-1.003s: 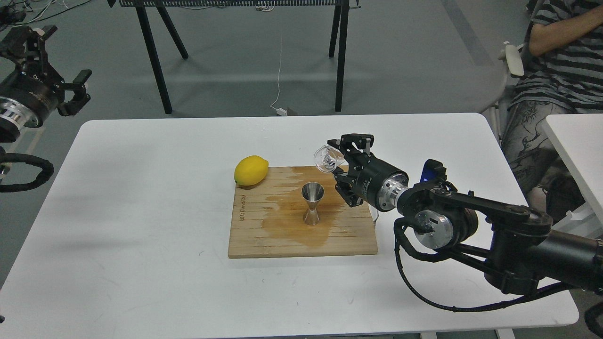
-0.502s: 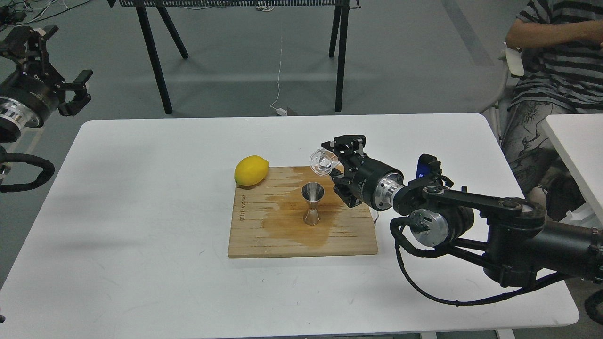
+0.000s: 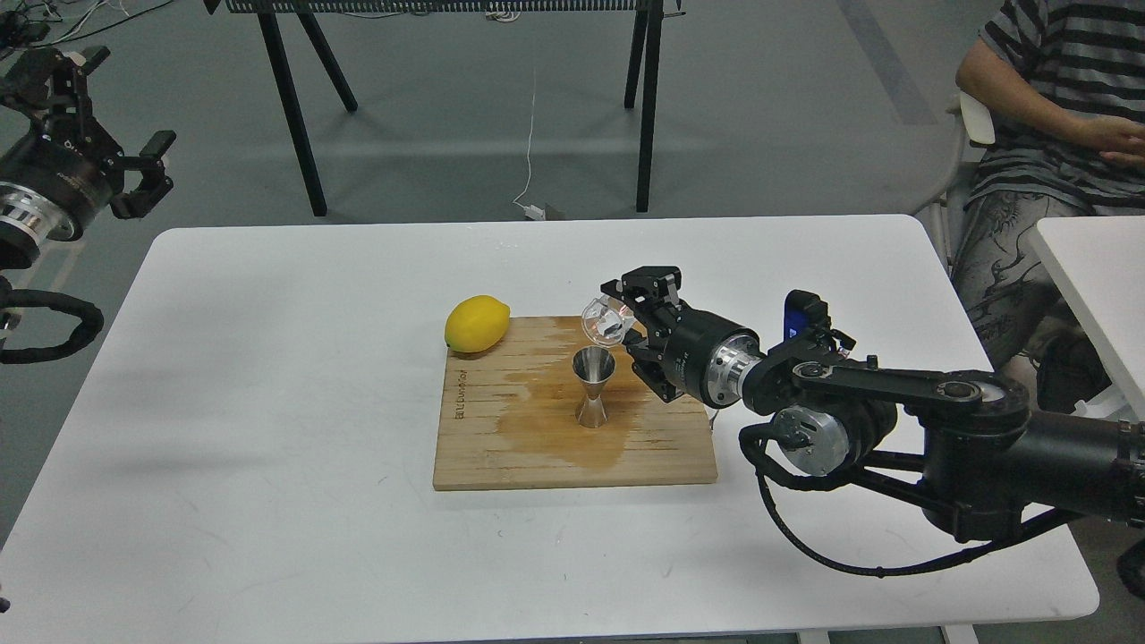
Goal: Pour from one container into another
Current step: 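Tilt the glass cup with the right gripper to pour into the jigger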
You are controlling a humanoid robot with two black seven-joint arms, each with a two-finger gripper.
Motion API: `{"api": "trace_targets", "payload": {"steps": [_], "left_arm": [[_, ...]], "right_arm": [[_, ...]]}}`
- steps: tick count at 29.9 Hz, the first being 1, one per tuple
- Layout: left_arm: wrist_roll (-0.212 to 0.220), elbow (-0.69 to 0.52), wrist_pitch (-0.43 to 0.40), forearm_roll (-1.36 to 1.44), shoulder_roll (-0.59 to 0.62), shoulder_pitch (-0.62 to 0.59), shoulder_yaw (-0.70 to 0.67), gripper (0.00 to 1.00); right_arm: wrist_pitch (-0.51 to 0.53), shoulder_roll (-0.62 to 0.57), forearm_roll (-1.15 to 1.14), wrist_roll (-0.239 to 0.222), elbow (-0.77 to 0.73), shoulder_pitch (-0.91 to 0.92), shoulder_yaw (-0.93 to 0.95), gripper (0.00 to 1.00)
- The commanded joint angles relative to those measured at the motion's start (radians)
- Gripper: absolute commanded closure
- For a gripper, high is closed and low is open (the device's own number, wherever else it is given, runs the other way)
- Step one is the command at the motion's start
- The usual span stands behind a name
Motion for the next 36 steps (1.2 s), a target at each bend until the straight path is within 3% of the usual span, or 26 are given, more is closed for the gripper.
{"api": "trace_targets", "payload": {"steps": [1, 36], "left_arm": [[0.000, 0.000, 0.000, 0.000, 0.000, -0.001, -0.001, 0.01], [0.000, 0.000, 0.000, 0.000, 0.000, -0.001, -0.001, 0.01]], "right_arm": [[-0.002, 0.000, -0.012, -0.001, -0.001, 0.007, -0.015, 0.98], [-0.002, 0.040, -0.068, -0.001, -0.068, 0.147, -0.181, 0.98]]}}
